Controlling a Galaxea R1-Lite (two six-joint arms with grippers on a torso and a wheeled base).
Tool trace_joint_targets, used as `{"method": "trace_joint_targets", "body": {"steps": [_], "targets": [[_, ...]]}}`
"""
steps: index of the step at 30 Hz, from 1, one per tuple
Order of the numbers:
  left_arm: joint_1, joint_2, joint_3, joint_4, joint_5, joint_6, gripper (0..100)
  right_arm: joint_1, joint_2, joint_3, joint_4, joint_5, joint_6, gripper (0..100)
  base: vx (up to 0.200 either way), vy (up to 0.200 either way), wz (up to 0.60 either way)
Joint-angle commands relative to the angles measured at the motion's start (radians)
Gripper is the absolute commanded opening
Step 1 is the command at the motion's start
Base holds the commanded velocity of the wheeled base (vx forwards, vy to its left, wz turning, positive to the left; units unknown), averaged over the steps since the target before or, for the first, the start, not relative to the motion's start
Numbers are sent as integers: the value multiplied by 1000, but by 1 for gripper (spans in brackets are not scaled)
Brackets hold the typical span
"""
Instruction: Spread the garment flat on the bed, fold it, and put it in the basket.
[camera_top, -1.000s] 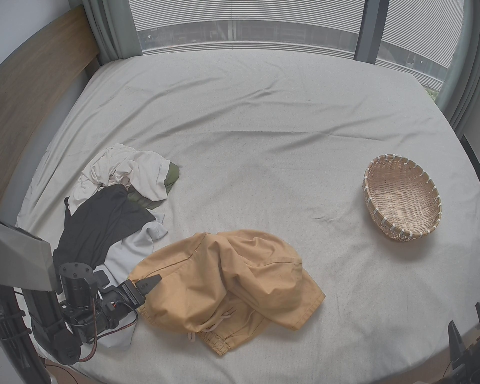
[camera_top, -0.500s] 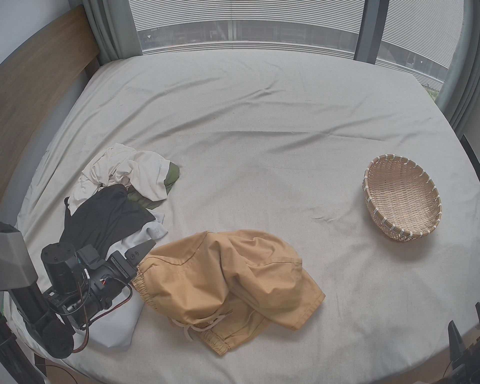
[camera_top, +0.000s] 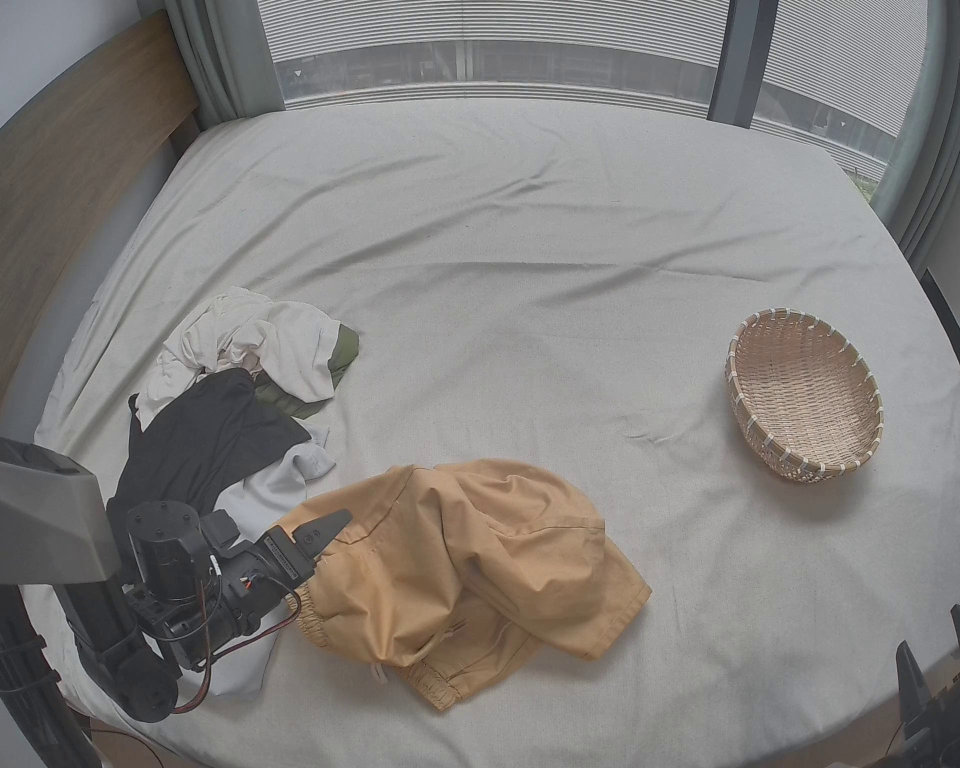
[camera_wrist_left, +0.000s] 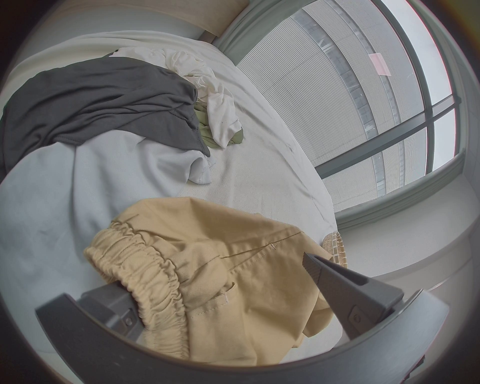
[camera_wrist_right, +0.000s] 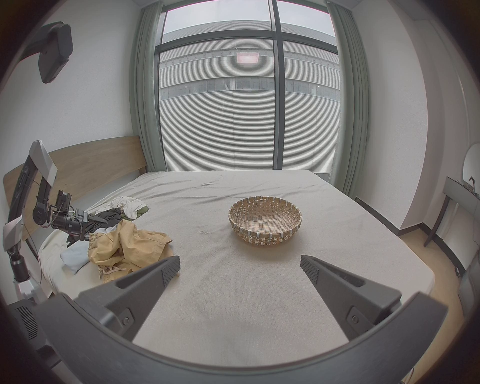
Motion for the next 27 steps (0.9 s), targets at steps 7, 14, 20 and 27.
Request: {"method": "trace_joint_targets", "body": {"steps": [7, 14, 20, 27], "targets": [[3, 27, -9, 0, 28, 0, 0, 0, -16, 18, 0, 0, 0, 100, 0, 0, 0], [26, -41, -21, -3, 50, -10, 0, 0, -16, 18, 0, 0, 0, 100, 0, 0, 0], [69, -216, -81, -1, 36, -129, 0, 0, -16, 18, 0, 0, 0, 100, 0, 0, 0], [127, -199, -77, -1, -30, -125, 0, 0, -16, 18, 0, 0, 0, 100, 0, 0, 0]]}}
